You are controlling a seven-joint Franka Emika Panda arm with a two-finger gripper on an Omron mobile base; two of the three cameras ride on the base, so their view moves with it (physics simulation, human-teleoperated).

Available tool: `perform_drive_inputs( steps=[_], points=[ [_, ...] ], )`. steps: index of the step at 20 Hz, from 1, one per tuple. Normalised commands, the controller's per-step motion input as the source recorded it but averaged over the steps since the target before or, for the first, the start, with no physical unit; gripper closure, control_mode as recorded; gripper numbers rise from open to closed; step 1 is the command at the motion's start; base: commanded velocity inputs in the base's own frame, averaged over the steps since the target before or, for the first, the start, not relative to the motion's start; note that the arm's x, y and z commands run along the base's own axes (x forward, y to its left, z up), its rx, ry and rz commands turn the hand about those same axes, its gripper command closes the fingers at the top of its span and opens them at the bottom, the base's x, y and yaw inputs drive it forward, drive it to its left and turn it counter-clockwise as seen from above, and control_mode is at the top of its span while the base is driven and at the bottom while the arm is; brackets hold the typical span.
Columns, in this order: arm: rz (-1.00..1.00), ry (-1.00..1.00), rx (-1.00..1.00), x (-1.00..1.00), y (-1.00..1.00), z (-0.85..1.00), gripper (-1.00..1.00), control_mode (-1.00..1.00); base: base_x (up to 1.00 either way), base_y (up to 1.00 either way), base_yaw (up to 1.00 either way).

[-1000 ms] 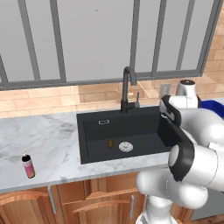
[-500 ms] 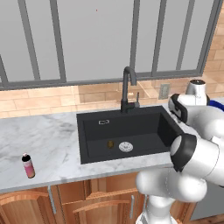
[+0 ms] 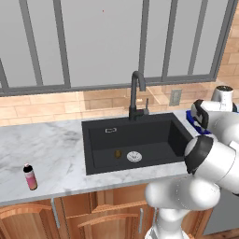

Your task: Pick up all produce items and place them in the sink. Turn on the sink faucet to wash them. Then turn the sink off and put them in the tray.

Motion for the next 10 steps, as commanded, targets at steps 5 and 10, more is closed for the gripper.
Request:
perform_drive_inputs(
  steps=[5, 10],
  points=[
    [0.00, 0.00, 0.00, -0.02, -0.36, -0.02, -1.00, -1.00, 0.00, 0.00, 0.00],
    [0.00, 0.00, 0.00, 0.00, -0.34, -0.08, -1.00, -1.00, 0.00, 0.00, 0.00]
  ],
)
